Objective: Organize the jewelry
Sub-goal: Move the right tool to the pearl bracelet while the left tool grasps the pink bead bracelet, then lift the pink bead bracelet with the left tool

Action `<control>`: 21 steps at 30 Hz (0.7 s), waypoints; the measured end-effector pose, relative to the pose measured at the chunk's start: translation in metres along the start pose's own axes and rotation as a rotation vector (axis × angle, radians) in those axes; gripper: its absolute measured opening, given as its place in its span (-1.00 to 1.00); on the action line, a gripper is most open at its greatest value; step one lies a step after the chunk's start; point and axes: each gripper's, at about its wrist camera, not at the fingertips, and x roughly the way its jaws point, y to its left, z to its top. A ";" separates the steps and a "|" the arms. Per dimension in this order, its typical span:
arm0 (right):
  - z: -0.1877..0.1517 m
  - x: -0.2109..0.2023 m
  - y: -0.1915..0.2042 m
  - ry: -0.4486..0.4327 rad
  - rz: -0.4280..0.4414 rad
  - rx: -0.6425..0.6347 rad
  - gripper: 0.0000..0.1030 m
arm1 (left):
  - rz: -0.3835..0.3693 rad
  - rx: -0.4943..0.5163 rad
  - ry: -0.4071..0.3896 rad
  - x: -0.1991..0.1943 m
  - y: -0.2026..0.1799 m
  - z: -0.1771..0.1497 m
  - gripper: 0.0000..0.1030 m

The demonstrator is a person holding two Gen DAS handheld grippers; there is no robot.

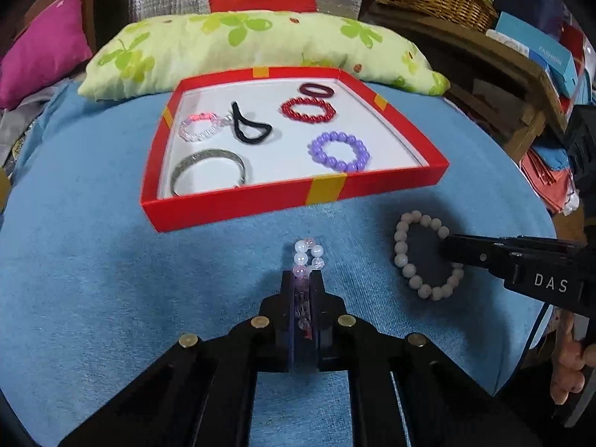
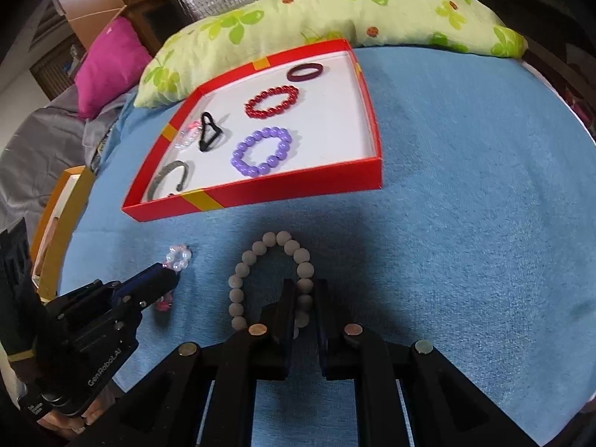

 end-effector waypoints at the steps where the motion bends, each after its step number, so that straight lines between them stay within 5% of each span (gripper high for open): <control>1: 0.000 -0.002 0.001 -0.010 0.006 -0.001 -0.79 | 0.012 0.002 -0.006 -0.002 0.001 0.000 -0.85; 21: -0.001 0.012 0.016 0.023 -0.009 -0.025 -0.73 | 0.149 -0.011 -0.061 -0.027 0.024 0.002 -0.85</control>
